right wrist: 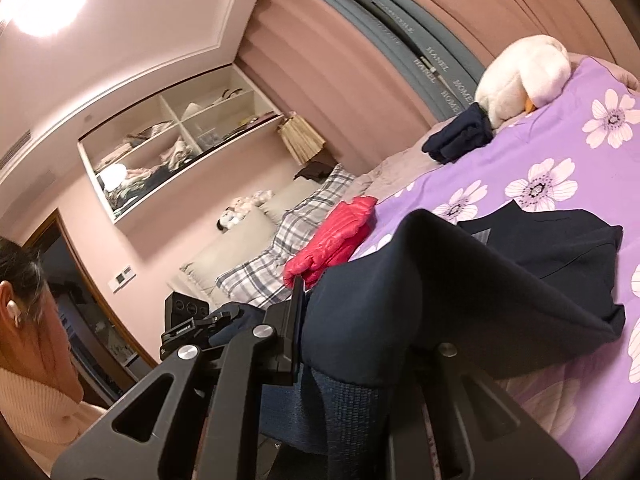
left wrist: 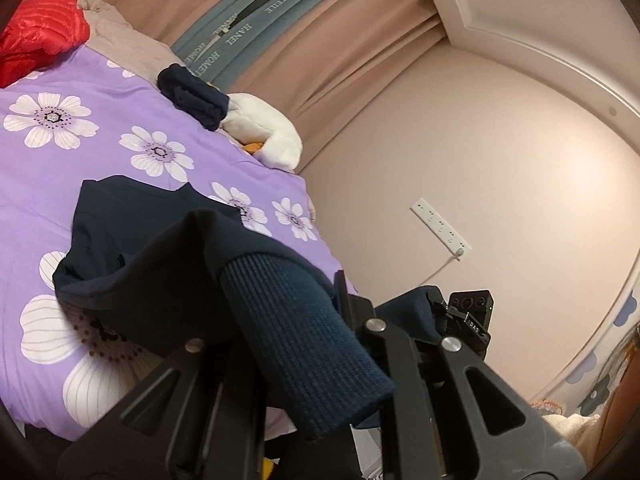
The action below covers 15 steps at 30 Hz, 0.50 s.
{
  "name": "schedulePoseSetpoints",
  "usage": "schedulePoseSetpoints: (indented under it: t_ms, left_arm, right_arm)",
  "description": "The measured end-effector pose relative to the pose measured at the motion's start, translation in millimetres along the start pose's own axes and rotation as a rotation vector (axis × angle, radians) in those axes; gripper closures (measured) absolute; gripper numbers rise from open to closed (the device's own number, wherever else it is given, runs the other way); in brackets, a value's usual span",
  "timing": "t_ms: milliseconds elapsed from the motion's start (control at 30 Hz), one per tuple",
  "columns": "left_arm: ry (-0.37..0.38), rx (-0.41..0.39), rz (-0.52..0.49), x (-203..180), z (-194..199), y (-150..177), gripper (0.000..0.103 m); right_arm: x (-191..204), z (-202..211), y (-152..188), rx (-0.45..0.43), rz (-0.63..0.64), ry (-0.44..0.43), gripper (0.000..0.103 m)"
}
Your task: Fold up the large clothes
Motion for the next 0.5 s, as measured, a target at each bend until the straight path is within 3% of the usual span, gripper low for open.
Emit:
schedulePoseSetpoints:
  t_ms: [500]
  left_arm:
    - [-0.074, -0.009, 0.026, 44, -36, -35, 0.092]
  right_arm:
    - [-62, -31, -15, -0.038, -0.021, 0.158, 0.089]
Point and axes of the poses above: each gripper's, at about its wrist camera, not at the fingertips, and z roughly against the way its jaws point, x to its left, y to its underside, the point moved 8 cm from there along -z, roughly the way its jaws point, and after that the axes turned 6 degrees about -x, right-handed, at the moved point
